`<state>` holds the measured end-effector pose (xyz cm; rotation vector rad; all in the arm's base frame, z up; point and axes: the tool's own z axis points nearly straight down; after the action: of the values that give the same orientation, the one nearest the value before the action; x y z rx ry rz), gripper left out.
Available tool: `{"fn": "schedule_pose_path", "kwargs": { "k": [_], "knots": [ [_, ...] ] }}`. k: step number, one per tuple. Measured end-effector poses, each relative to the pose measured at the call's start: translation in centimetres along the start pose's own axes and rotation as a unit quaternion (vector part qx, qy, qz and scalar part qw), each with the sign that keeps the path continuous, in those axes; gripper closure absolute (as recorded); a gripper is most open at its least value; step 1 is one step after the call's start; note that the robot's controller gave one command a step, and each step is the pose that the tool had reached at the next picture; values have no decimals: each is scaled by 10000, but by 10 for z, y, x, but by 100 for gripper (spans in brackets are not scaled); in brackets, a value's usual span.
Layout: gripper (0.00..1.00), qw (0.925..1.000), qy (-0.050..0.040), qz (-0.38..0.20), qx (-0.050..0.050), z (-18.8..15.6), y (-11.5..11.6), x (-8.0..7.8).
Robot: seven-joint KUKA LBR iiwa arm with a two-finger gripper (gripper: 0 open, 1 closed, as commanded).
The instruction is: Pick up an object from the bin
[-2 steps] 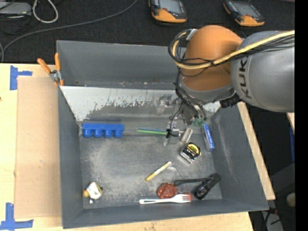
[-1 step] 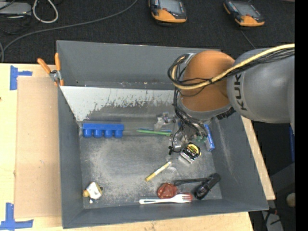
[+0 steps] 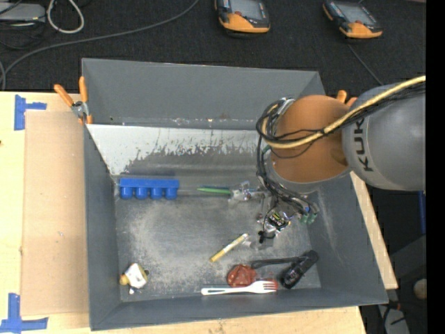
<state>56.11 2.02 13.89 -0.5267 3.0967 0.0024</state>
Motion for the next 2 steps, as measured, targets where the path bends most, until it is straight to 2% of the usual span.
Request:
{"fn": "schedule_pose_path", "kwargs": {
  "k": [1, 2],
  "knots": [
    [0, 9927, 19, -1208, -12, 12, 2, 8],
    [0, 9941, -6, -1085, -3, 71, -52, 60]
  ]
}}
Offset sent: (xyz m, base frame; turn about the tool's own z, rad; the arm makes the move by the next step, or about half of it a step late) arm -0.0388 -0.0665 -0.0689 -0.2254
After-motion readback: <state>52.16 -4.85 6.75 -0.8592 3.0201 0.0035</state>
